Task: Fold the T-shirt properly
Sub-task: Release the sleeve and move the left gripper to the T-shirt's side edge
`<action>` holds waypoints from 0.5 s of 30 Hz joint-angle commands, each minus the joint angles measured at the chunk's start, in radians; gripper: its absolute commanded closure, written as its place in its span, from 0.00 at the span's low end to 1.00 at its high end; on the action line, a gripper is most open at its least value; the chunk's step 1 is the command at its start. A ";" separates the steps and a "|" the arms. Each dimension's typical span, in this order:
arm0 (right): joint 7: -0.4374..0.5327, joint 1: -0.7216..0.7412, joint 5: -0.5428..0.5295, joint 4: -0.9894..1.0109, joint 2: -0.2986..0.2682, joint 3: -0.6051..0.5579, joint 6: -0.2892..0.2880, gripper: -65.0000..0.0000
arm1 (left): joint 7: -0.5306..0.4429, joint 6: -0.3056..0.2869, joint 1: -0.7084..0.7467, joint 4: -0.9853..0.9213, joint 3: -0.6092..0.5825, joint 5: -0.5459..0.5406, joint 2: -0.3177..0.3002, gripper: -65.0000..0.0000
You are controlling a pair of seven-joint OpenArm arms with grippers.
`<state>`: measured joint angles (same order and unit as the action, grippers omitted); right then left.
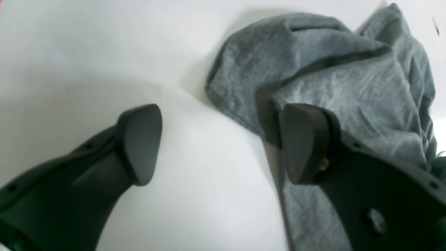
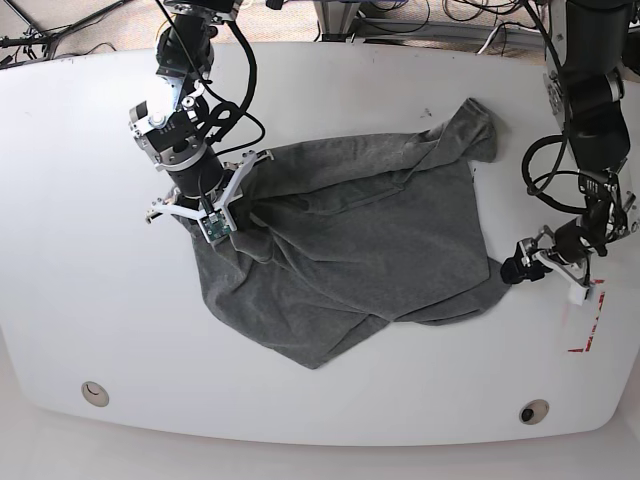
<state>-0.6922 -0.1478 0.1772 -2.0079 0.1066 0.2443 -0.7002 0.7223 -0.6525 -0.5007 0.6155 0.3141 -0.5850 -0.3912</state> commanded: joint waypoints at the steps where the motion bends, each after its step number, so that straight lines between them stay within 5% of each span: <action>1: 0.022 0.010 -0.017 -0.017 0.000 -0.001 0.002 1.00 | -0.043 -0.008 -0.052 -0.032 0.001 0.000 -0.010 0.25; 15: 0.021 0.009 -0.018 -0.017 0.000 -0.001 0.002 1.00 | -0.106 -0.014 -0.112 -0.147 0.001 0.053 0.084 0.26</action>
<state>-0.6922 -0.1490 0.1768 -2.0079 0.1062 0.2443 -0.7002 0.6075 -0.6640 -0.5934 0.4610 0.3141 -0.5354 -0.3092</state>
